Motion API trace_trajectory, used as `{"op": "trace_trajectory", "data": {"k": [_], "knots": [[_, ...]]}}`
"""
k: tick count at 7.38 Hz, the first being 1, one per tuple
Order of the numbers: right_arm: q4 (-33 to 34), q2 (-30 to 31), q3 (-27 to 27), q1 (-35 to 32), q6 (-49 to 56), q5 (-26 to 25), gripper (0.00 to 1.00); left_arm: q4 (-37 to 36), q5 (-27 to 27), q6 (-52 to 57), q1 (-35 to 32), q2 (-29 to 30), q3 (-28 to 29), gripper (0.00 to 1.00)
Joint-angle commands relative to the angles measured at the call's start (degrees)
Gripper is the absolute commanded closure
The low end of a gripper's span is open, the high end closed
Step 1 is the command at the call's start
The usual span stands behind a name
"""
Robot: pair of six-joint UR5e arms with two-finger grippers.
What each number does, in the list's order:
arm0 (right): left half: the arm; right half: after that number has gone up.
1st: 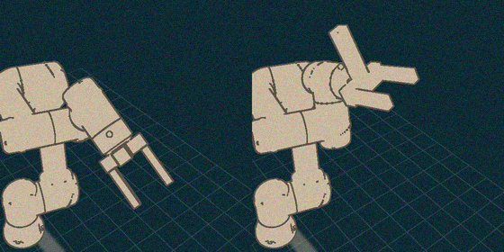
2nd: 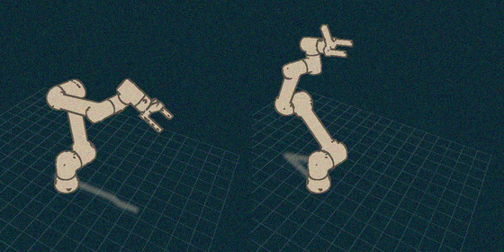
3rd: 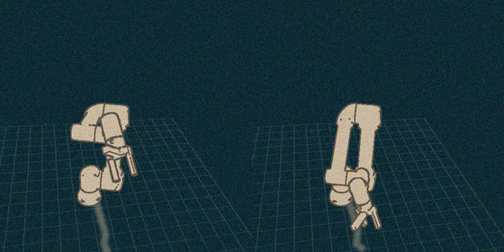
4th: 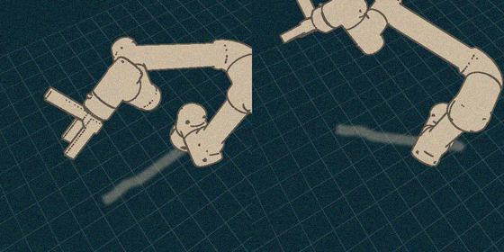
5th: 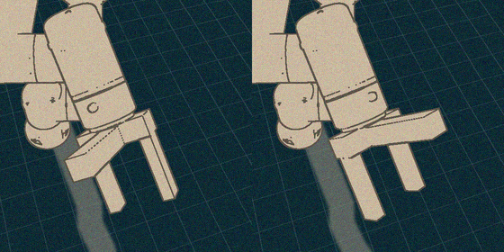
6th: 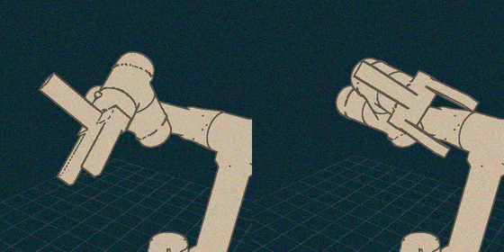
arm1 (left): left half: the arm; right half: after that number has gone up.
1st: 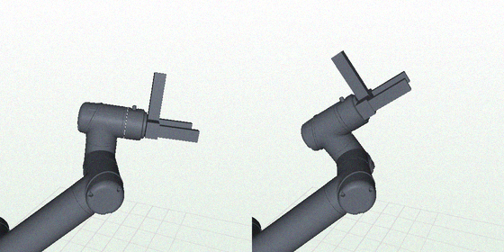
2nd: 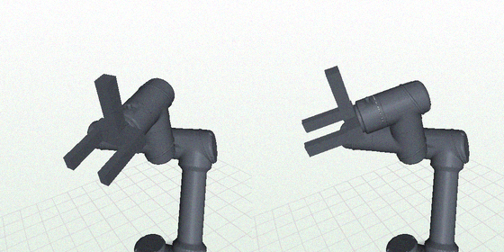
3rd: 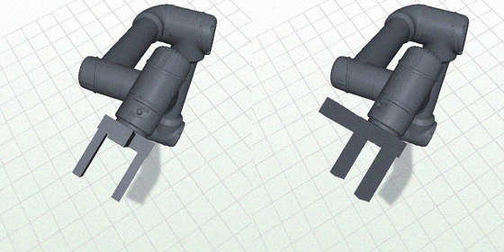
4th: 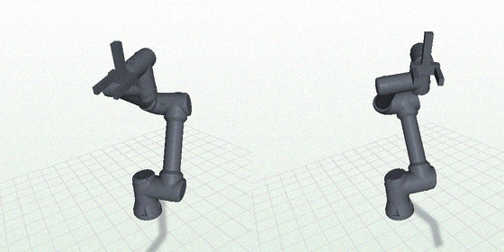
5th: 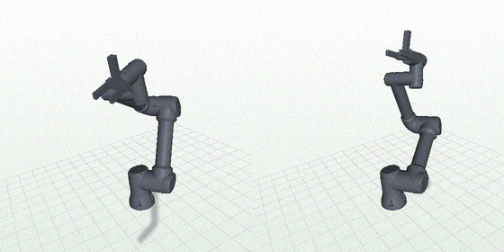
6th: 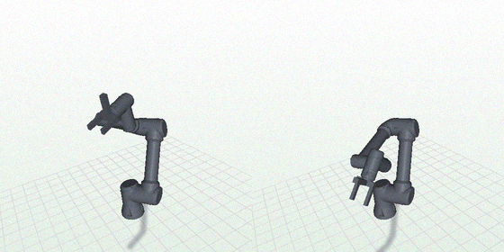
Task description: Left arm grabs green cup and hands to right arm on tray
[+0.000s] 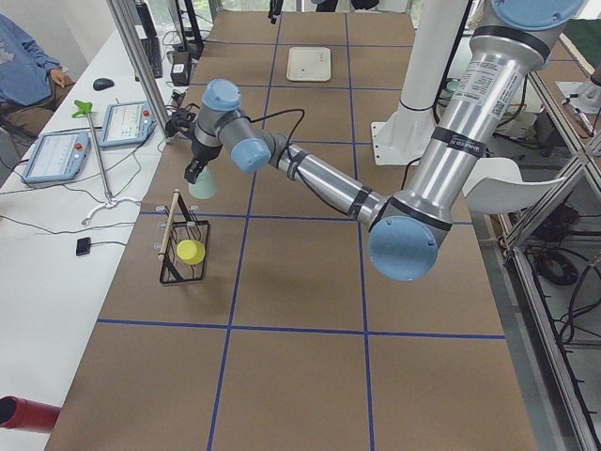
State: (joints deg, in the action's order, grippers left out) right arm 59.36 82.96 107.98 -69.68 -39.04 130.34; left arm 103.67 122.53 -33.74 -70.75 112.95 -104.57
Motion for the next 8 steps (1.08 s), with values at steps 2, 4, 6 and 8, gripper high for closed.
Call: {"op": "trace_trajectory", "data": {"k": [2, 4, 6, 8], "knots": [[-12.38, -3.94, -0.75, 3.75, -15.75, -0.18, 0.00, 7.98, 0.69, -19.64, 2.36, 1.48, -3.45, 0.98], [-24.41, -4.13, -1.10, 4.63, -26.65, -0.26, 0.00, 13.81, 1.57, -30.63, 5.53, 3.23, -3.97, 0.98], [-36.62, -4.21, -1.02, 7.70, -36.85, -2.45, 0.00, 18.30, 1.57, -40.48, 9.92, 4.21, -7.73, 0.98], [-52.69, -4.21, -1.02, 14.09, -48.80, -10.59, 0.00, 25.57, 1.57, -50.85, 12.99, 5.08, -10.73, 0.98]]}}
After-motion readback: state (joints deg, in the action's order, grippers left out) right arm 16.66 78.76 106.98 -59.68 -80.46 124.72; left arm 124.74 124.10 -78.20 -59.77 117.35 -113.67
